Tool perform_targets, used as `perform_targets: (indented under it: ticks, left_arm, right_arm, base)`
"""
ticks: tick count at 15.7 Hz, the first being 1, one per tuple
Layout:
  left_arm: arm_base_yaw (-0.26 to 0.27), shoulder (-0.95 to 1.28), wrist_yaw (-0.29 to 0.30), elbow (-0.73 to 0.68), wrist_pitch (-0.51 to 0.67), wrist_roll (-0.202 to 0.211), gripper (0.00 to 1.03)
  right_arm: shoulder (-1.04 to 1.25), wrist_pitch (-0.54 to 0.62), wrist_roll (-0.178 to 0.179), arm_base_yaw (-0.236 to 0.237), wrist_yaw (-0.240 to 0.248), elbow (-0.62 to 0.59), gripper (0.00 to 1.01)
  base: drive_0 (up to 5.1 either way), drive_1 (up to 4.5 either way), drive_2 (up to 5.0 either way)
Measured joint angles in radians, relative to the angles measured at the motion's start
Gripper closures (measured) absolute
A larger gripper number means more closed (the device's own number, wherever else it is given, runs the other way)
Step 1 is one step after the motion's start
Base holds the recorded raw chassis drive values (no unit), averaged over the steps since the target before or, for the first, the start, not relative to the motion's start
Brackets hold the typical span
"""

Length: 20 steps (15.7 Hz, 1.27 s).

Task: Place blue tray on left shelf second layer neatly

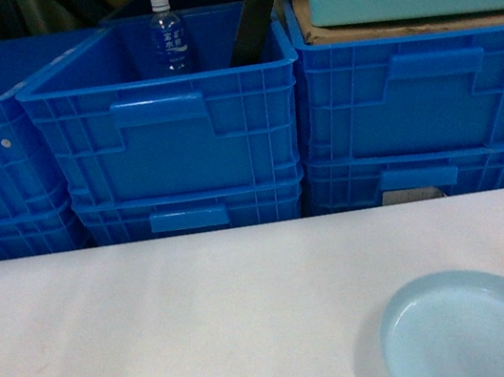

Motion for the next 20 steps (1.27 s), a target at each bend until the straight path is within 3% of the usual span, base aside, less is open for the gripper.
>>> perform_targets:
  ticks: [1,3,4,7,8,10,11,12,13,16,17,18,20]
  left_arm:
    - [0.000,0.000,0.000,0.000,0.000,0.000,0.05]
    - [0.000,0.000,0.000,0.000,0.000,0.000,0.05]
    - [0.000,0.000,0.000,0.000,0.000,0.000,0.05]
    - [0.000,0.000,0.000,0.000,0.000,0.000,0.05]
    - [0.000,0.000,0.000,0.000,0.000,0.000,0.05]
    - [0.000,0.000,0.000,0.000,0.000,0.000,0.05]
    - [0.000,0.000,0.000,0.000,0.000,0.000,0.05]
    - [0.000,0.000,0.000,0.000,0.000,0.000,0.05]
    - [0.000,0.000,0.000,0.000,0.000,0.000,0.05]
    - [0.000,0.000,0.000,0.000,0.000,0.000,0.05]
    - [0.000,0.000,0.000,0.000,0.000,0.000,0.05]
    - [0.000,0.000,0.000,0.000,0.000,0.000,0.05]
    - [0.000,0.000,0.000,0.000,0.000,0.000,0.05]
  right_arm:
    - [0.022,0.021,0.017,0.011,0.010,0.010,0.03]
    - [0.071,0.053,0.019,0.016,0.036,0.025,0.03]
    - [0.100,0.093,0.007,0.023,0.063,0.029,0.11]
    - [0.171,0.172,-0.040,-0.008,0.080,0.021,0.47]
    - [0.176,0.172,-0.046,-0.020,0.079,0.018,0.57]
    - [0.188,0.161,-0.068,-0.058,0.082,0.017,0.90]
    - [0.178,0.153,-0.077,-0.066,0.077,0.013,0.99]
    - [0.138,0.151,-0.086,-0.066,0.087,-0.012,0.99]
    - [0.071,0.092,-0.087,-0.066,0.098,-0.040,0.99]
    - [-0.207,-0.111,-0.134,-0.070,0.152,-0.037,0.99]
    - [-0.342,-0.142,-0.164,-0.069,0.163,0.021,0.99]
    - [-0.499,-0.119,-0.198,-0.053,0.220,0.061,0.99]
    - [-0.746,-0.151,-0.218,-0.023,0.261,0.030,0.99]
  base:
    - [0.0,0.00,0.0]
    - [0.0,0.00,0.0]
    - [0.0,0.00,0.0]
    - [0.0,0.00,0.0]
    - [0.0,0.00,0.0]
    - [0.0,0.00,0.0]
    - [0.0,0.00,0.0]
    - [0.0,0.00,0.0]
    - [0.0,0.00,0.0]
    - [0.0,0.00,0.0]
    - [0.0,0.00,0.0]
    - [0.0,0.00,0.0]
    - [0.0,0.00,0.0]
